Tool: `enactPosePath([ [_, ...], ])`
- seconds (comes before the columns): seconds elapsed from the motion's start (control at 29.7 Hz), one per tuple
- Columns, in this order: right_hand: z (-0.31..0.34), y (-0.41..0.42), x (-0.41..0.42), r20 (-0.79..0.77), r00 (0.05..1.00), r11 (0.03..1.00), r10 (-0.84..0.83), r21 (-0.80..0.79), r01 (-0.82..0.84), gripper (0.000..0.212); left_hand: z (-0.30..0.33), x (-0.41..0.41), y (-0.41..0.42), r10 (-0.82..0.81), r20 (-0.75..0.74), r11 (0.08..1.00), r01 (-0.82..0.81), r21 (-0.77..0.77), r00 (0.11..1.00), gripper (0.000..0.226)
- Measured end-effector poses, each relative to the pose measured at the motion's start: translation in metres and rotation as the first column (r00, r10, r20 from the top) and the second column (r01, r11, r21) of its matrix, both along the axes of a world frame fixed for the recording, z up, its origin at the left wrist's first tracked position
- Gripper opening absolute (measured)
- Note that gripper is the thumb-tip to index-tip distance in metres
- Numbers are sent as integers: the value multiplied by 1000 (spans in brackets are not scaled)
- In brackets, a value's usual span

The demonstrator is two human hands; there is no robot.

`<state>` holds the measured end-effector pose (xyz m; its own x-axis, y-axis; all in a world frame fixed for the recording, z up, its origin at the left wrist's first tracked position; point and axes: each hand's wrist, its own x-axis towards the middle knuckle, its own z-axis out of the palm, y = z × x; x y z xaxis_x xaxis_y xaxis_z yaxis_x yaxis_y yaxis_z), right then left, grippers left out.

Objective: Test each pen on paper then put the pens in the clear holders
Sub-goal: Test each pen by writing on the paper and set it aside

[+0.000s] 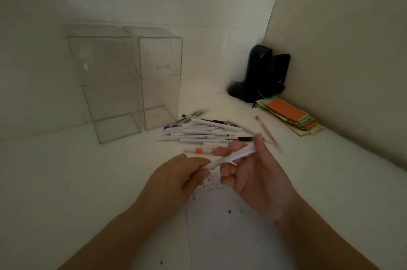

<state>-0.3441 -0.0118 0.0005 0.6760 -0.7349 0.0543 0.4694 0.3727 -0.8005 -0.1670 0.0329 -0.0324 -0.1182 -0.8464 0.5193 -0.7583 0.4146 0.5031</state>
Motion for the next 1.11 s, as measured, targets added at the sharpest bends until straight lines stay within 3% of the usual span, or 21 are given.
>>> enactPosePath([
  [0.13, -4, -2, 3, 169, 972, 984, 163, 44, -172, 48, 2, 1, -1, -35, -62, 999, 37, 22, 997, 36],
  [0.24, -9, -5, 1, 179, 970, 984, 165, 43, -175, 36, 3, 0, 0, -61, -54, 998, 62, 25, 997, 35],
  [0.34, -12, -6, 2, 180, 974, 987, 141, 54, -153, 46, 5, -1, 0, -69, -53, 997, 70, 21, 996, 37],
  [0.4, -12, -4, 4, 101, 990, 995, 96, 16, -98, 55, 6, -3, 1, -69, -63, 997, 71, 26, 996, 38],
  [0.47, -11, 1, 7, -53, 998, 991, 44, -121, -50, 57, 7, -5, 2, -59, -79, 998, 61, 28, 995, 36],
  [0.54, -9, 6, 10, -226, 971, 946, -74, -324, -3, 44, 8, -4, 2, -58, -74, 997, 62, 54, 996, 32],
  [0.61, -6, 9, 12, -338, 913, 906, -226, -416, 71, 32, 10, 0, 2, -72, -111, 988, 86, 131, 991, 27],
  [0.67, -2, 6, 10, -362, 869, 924, -337, -305, 231, 44, 10, 10, 2, -58, -181, 964, 102, 246, 982, 11],
  [0.78, 4, -3, -1, -420, 789, 893, -449, -213, 395, 61, 7, 23, 0, 6, -178, 950, 50, 310, 984, 19],
  [0.94, 7, 0, -1, -547, 731, 884, -409, -435, 169, 23, 6, 22, -4, -28, -50, 933, 44, 357, 998, 16],
  [1.01, 4, 4, 9, -569, 750, 900, -338, -428, 81, 13, 6, 22, -4, -36, -50, 931, 51, 362, 998, 15],
  [1.11, -1, 11, 22, -596, 774, 922, -213, -384, -42, 21, 6, 22, -5, -50, -41, 931, 61, 360, 998, 17],
])
